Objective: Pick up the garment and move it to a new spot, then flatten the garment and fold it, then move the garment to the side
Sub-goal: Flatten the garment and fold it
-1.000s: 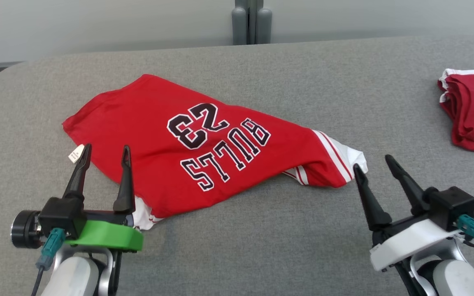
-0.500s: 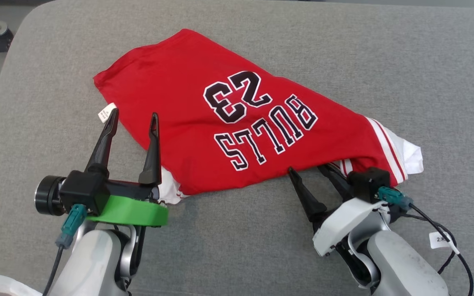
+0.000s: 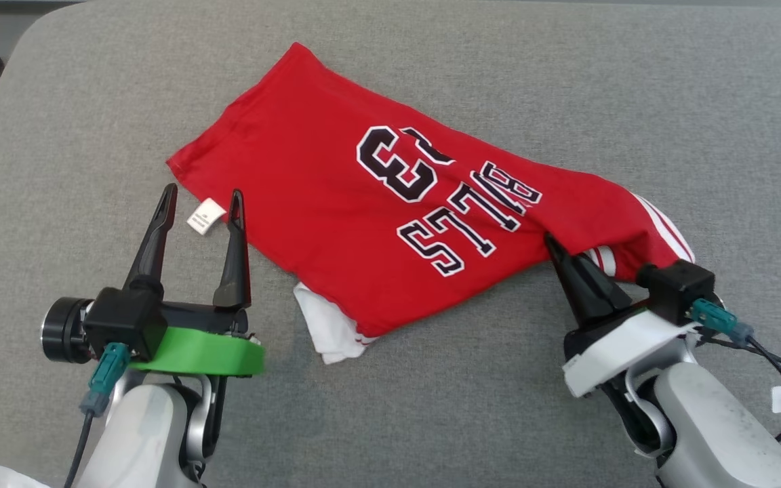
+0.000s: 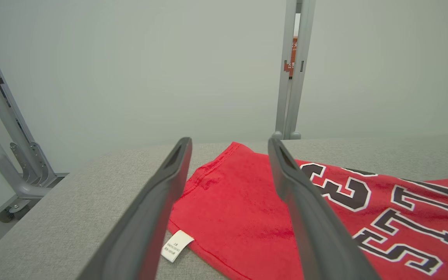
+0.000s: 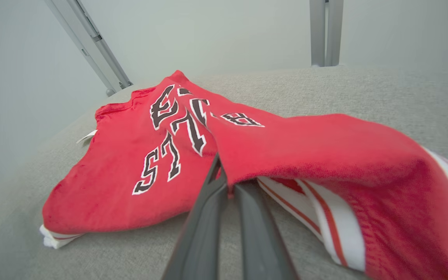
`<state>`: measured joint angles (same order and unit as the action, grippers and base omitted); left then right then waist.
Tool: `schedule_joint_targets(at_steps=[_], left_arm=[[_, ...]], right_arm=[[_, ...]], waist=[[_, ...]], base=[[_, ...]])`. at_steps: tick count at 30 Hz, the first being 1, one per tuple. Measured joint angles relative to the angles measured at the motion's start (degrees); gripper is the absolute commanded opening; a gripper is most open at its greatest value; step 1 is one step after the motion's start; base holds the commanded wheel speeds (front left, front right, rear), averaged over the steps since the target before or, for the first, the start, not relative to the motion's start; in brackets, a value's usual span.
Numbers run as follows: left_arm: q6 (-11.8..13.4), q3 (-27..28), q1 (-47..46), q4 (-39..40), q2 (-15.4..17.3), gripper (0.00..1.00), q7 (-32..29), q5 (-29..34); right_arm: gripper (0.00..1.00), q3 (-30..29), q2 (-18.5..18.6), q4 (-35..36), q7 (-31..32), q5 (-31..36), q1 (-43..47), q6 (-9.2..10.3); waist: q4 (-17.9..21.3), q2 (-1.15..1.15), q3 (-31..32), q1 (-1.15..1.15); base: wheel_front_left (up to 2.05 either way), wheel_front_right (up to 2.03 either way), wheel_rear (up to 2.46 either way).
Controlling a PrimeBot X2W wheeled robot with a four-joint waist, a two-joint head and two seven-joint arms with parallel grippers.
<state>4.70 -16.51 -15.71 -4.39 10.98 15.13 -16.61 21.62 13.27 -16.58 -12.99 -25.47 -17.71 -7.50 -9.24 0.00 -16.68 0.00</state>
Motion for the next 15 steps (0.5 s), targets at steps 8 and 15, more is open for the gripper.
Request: schedule_joint_targets(at_steps=[8, 15], left_arm=[[-0.76, 0.54, 0.65, -0.2, -0.96, 1.0, -0.01, 0.7], [-1.69, 0.33, 0.94, -0.76, -2.01, 1.0, 0.0, 1.21]], right_arm=[[0.0, -11.94, 5.7, 7.73, 3.92, 0.98, 6.33, 0.0], [0.0, -20.96, 7.16, 15.53, 12.63, 1.55, 7.43, 0.01]], waist=[[2.64, 0.0, 2.1, 0.0], [2.36, 0.0, 2.45, 0.0]], base=[[0.0, 0.0, 0.0], [0.0, 0.0, 0.0]])
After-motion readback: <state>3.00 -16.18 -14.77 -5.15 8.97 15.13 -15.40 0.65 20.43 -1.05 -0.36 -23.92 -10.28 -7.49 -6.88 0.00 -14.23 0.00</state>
